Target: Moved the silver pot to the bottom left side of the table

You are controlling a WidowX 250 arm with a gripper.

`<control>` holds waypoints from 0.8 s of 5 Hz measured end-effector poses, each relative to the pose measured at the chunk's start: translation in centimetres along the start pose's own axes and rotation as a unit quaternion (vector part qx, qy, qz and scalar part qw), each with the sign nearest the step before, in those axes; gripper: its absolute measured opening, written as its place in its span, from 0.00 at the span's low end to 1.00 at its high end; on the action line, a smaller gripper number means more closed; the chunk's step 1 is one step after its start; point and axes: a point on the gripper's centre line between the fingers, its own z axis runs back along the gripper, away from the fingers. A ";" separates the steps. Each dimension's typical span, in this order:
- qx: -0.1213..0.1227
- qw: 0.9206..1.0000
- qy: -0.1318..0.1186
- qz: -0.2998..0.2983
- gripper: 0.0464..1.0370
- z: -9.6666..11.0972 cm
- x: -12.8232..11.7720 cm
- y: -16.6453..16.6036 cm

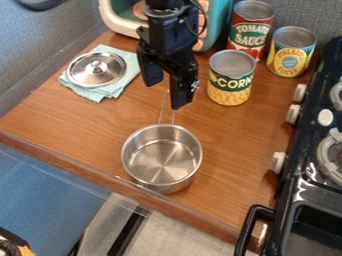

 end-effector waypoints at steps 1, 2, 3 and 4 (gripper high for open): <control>0.000 0.999 -0.004 -0.051 0.96 0.1 -2.7 -2.8; 0.005 0.996 0.013 -0.086 0.96 -1.4 -4.2 -4.9; 0.019 0.994 0.022 -0.104 0.96 -2.8 -4.8 -5.9; 0.033 0.992 0.043 -0.117 0.96 -4.9 -5.1 -6.7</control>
